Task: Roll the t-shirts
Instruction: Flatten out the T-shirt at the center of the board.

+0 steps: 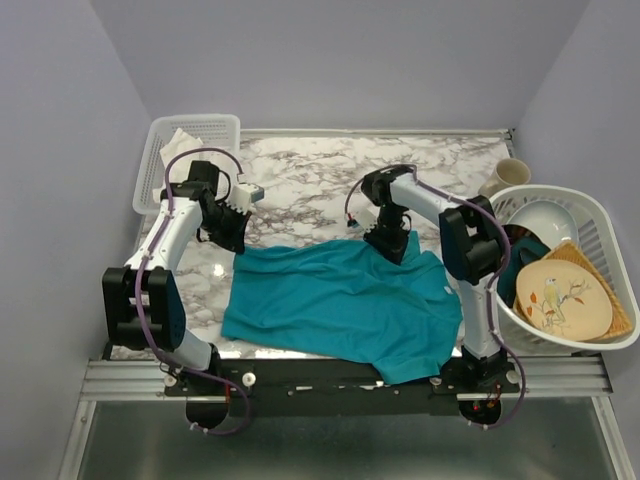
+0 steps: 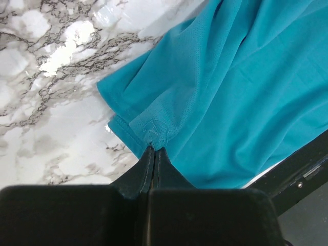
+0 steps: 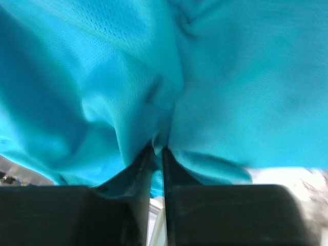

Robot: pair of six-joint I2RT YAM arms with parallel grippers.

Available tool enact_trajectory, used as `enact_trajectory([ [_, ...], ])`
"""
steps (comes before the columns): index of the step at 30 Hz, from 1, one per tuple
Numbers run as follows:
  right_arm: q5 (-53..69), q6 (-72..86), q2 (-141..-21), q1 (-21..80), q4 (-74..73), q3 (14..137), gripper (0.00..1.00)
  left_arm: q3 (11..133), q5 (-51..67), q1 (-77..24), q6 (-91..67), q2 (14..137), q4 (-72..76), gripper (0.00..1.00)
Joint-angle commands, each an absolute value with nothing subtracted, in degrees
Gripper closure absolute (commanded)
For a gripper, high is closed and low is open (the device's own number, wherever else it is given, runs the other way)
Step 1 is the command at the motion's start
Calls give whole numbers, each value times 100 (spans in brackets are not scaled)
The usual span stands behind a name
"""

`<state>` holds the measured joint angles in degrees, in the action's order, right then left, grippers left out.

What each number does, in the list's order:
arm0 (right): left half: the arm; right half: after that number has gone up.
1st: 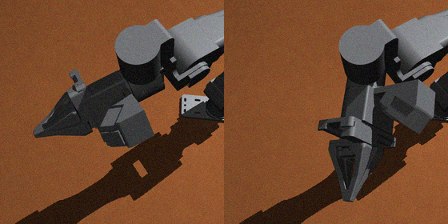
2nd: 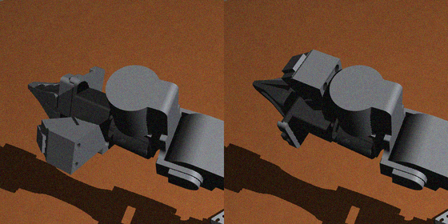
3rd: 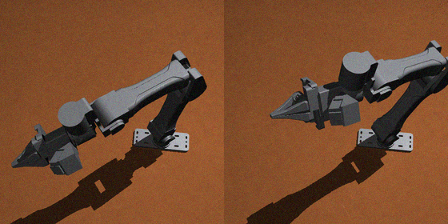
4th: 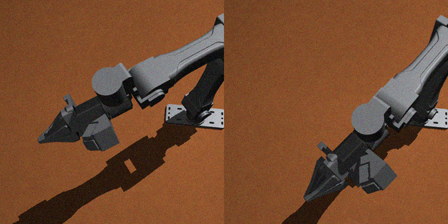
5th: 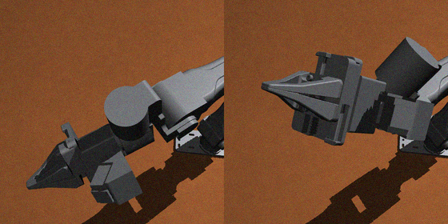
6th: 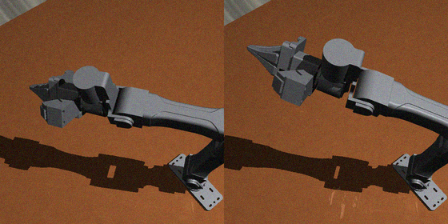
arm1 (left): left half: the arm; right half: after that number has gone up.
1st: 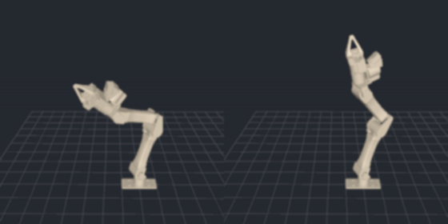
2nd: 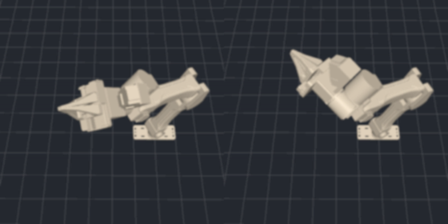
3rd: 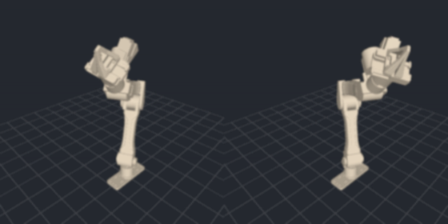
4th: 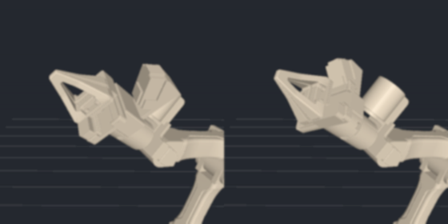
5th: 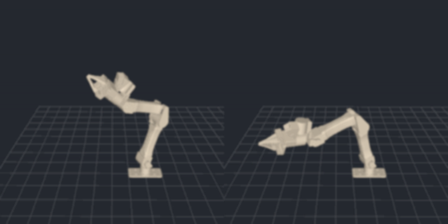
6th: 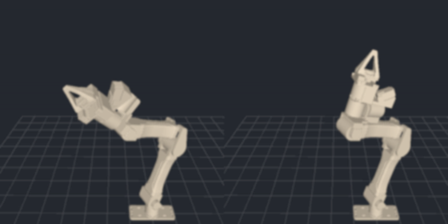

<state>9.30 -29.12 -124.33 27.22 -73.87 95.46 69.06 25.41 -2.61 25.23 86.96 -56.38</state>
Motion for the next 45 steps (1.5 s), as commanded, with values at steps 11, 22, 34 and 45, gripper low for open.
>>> enact_trajectory([
  [11, 931, -2215, -12867, 1512, -7304, 11277, 58, 7576, 2593, -220, 2496, 9193, -5748, 100],
  [22, 931, -2364, -13746, 1125, -7286, 12217, 48, 7260, 2531, -220, 2373, 9097, -5801, 100],
  [34, 976, -2417, -14203, 1116, -7470, 12497, 49, 7163, 2487, -220, 2303, 9053, -5810, 100],
  [45, 774, -2619, -14502, 1125, -7999, 12798, 99, 7365, 2513, -220, 2259, 9149, -5731, 100],
])
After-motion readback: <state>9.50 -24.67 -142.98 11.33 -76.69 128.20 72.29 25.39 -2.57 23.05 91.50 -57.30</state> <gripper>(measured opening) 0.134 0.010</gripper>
